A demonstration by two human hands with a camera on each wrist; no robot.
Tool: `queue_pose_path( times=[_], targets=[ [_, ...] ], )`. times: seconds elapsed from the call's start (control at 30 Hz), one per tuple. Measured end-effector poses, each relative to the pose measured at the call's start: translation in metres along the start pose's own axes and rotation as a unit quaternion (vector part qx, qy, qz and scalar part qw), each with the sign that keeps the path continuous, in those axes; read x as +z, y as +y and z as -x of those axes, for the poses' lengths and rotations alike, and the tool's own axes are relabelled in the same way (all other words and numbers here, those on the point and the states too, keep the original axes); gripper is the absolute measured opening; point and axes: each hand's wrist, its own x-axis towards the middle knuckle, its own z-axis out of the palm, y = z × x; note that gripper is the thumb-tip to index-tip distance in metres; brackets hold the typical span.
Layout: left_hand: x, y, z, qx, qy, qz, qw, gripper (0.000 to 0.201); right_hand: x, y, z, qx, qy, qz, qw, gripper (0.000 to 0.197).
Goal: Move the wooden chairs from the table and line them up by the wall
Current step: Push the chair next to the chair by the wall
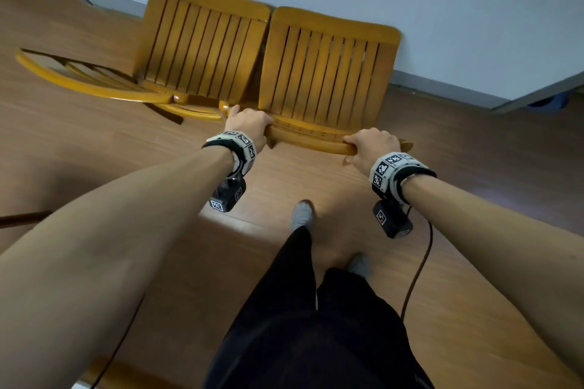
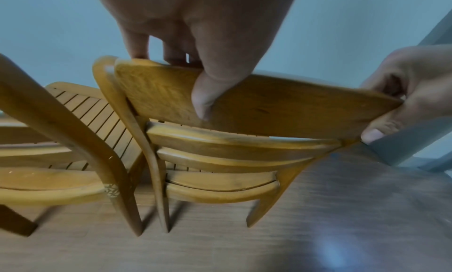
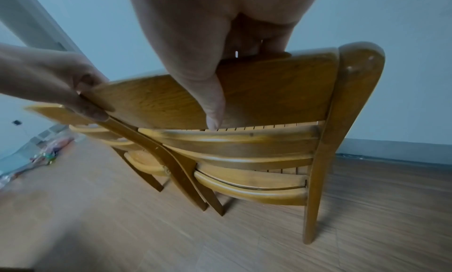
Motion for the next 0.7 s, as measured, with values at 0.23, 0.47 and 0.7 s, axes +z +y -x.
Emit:
queue_pose_path(
  times=[0.23, 0.47, 0.7],
  targets=[
    [-0.002, 0.009, 0.021, -0.041, 0.028, 0.076, 0.996, 0.042, -0.007, 0.003, 0.019, -0.007, -0.037, -0.087, 0.995, 0.023],
    [-0.02, 0.029, 0.091, -0.135, 0.085, 0.176, 0.971, 0.052, -0.044, 0.0, 0.049, -0.068, -0.007, -0.043, 0.997, 0.04],
    [-0.018, 0.056, 0.23, -0.299, 0.123, 0.242, 0.915, 0.052, -0.066, -0.039, 0.107, -0.203, 0.017, 0.037, 0.978, 0.045]
  ],
)
